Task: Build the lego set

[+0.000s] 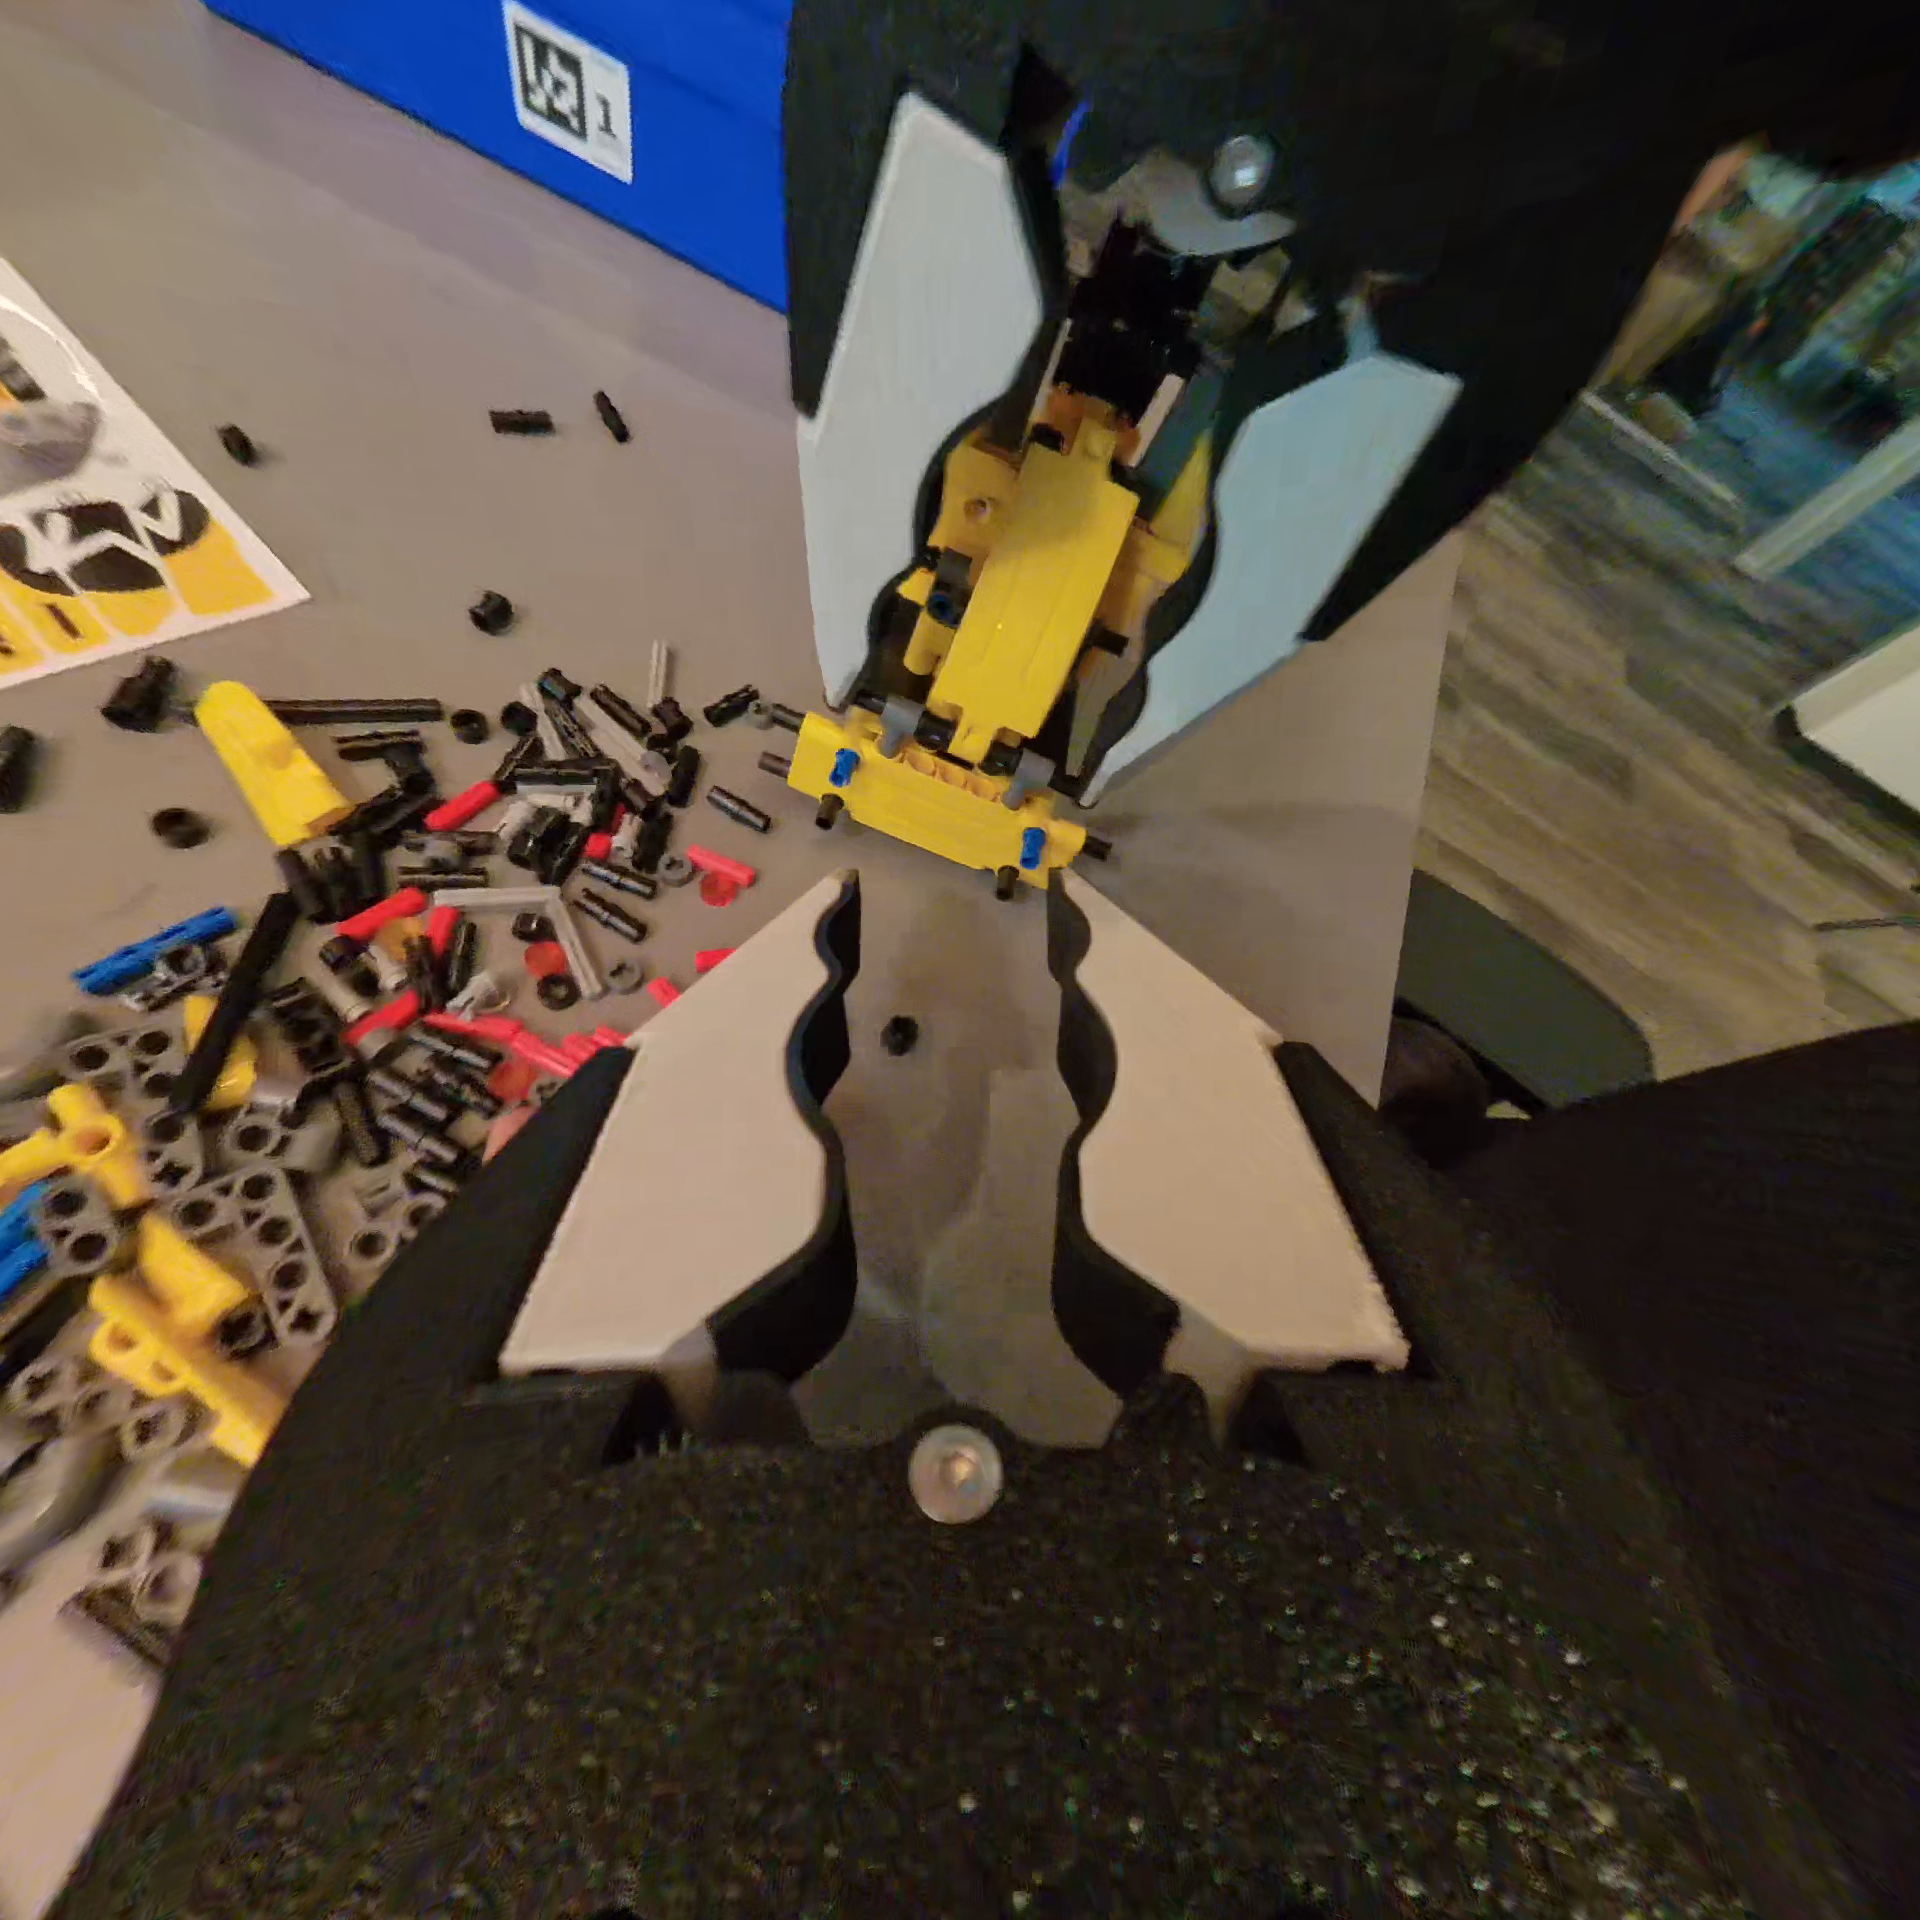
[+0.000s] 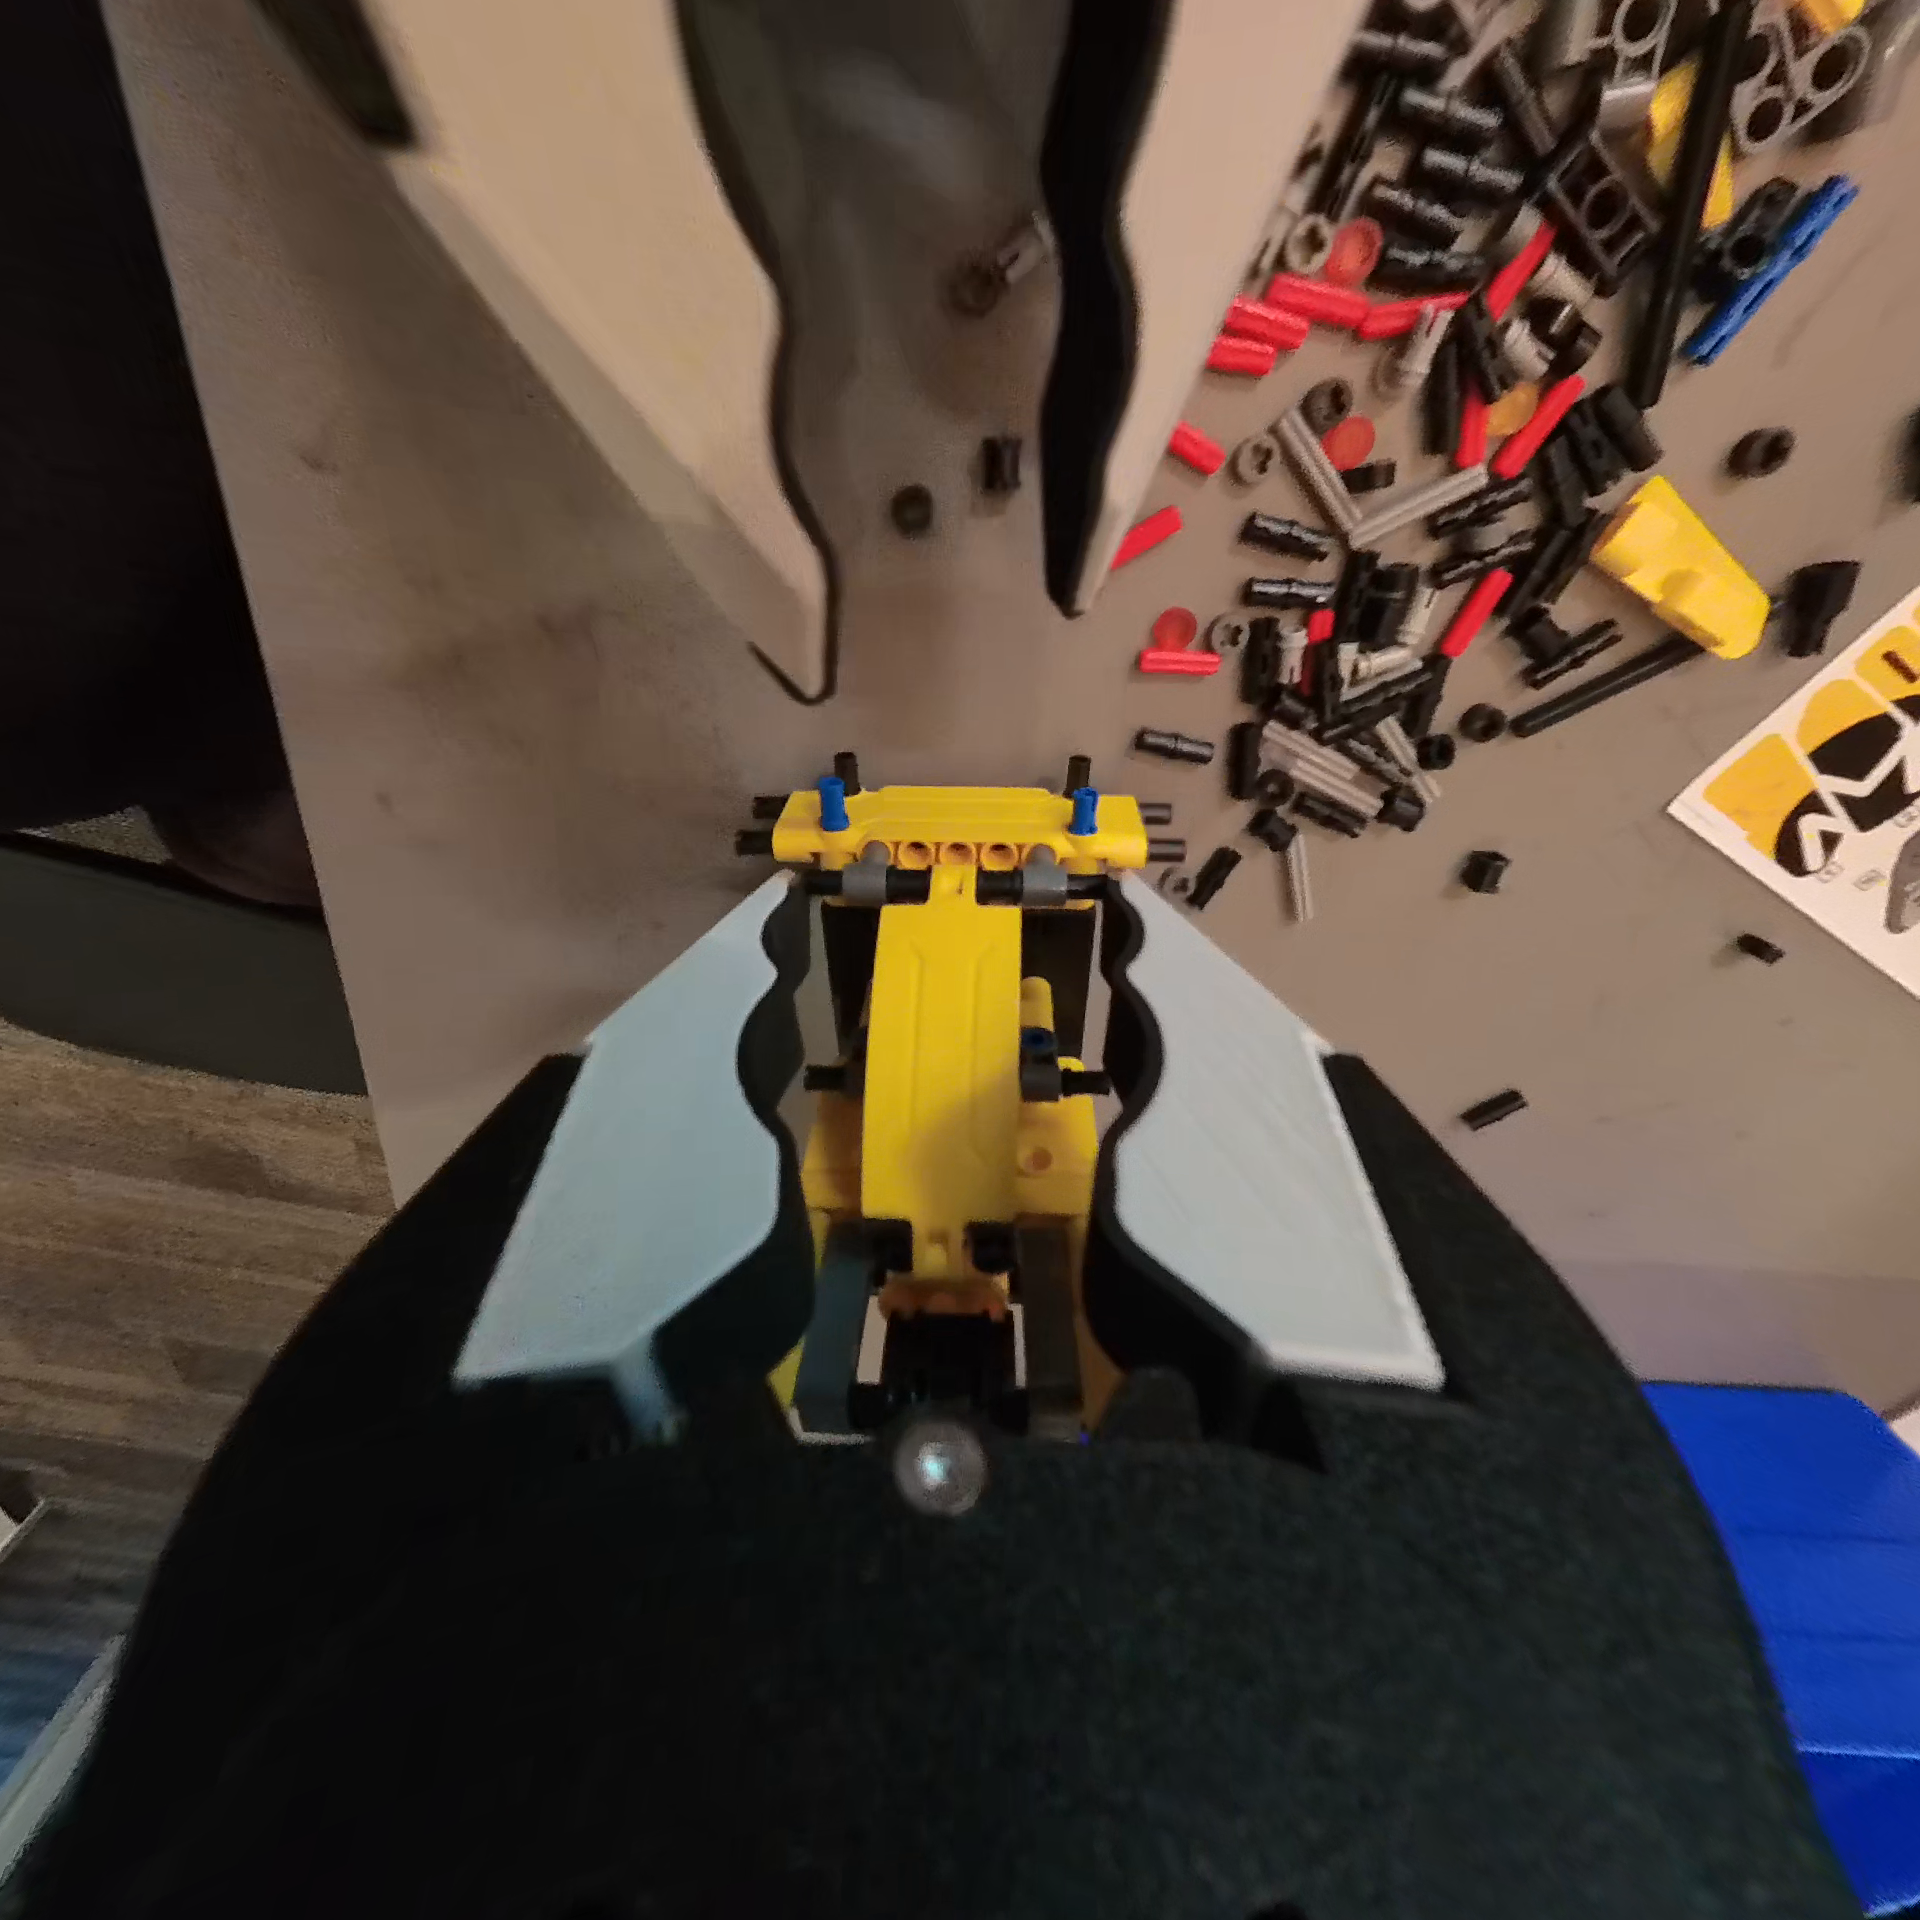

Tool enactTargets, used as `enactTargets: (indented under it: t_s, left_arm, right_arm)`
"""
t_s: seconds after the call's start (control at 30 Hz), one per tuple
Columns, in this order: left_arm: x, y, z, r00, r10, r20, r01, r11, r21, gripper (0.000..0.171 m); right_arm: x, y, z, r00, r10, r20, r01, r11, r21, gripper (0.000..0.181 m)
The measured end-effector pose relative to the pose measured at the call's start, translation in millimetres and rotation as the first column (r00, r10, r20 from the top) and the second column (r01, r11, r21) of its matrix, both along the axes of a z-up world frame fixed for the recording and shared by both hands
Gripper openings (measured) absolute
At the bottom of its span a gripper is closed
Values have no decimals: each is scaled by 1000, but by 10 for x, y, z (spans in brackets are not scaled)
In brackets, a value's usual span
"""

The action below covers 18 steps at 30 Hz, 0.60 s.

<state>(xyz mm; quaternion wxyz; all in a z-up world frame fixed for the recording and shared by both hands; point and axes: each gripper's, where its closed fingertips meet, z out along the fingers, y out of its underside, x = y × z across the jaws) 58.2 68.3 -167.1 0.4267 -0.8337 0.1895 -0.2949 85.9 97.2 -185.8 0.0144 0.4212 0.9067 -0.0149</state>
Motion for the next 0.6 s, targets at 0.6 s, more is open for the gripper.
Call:
enactTargets:
  t_s: [0.6]
  left_arm:
    - [485,-207,23,975,-207,77,204,978,44,41]
  right_arm:
    - [527,-246,-2,993,-115,-11,113,988,-107,56]
